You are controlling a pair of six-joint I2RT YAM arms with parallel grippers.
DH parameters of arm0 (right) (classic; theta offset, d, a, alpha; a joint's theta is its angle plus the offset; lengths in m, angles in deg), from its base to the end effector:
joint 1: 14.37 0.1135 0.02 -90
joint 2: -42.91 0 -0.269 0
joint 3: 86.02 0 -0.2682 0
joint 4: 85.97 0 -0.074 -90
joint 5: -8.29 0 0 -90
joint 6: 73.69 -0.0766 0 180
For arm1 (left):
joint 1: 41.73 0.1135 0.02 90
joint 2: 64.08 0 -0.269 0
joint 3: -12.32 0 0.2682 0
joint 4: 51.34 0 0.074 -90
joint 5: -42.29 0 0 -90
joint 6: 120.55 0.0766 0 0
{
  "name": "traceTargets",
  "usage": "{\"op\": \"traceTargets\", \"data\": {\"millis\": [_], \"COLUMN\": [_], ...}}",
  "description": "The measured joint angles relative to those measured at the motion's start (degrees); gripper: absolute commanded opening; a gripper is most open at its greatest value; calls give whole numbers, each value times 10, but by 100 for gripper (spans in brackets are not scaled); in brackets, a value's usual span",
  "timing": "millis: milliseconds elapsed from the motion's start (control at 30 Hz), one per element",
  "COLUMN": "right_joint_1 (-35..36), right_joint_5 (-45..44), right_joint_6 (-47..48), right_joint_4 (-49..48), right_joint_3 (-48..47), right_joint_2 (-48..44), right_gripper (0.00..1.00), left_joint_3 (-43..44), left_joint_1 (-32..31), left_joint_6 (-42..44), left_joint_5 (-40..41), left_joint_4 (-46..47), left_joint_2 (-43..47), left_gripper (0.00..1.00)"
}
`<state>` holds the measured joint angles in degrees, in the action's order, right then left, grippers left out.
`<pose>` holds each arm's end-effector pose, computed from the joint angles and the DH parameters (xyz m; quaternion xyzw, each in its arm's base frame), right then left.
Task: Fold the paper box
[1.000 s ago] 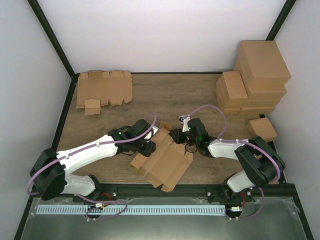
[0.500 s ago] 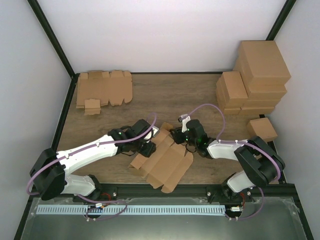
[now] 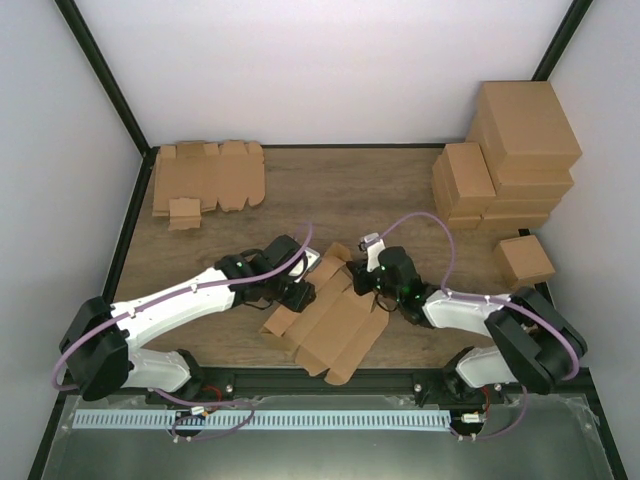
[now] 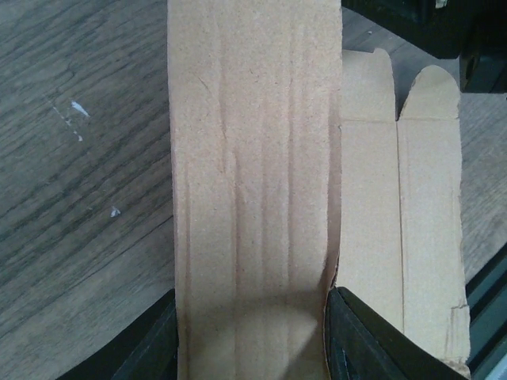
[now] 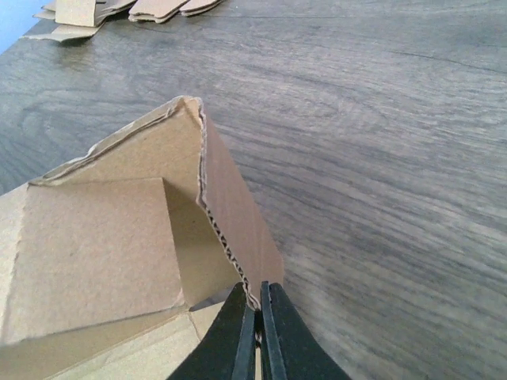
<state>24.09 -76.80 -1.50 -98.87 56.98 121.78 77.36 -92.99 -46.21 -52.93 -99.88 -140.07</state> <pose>0.2303 0.1913 0.1256 -0.1757 0.8429 0.2718 0.4300 0.1789 -0.2341 0.1941 0.3060 0.9140 -0.1816 0.1951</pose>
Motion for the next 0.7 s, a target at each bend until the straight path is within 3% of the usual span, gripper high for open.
{"op": "traceTargets", "data": {"millis": [700], "right_joint_1": [47], "right_joint_5": [-55], "right_joint_6": [-38], "right_joint_4": [77], "right_joint_3": [55], "right_joint_2": [-100], "right_gripper": [1], "left_joint_3": [10], "left_joint_1": [4], "left_joint_6": [0], "left_joint_5": [-24], "left_joint_4": [-6], "left_joint_2": [5], "left_gripper": [47]}}
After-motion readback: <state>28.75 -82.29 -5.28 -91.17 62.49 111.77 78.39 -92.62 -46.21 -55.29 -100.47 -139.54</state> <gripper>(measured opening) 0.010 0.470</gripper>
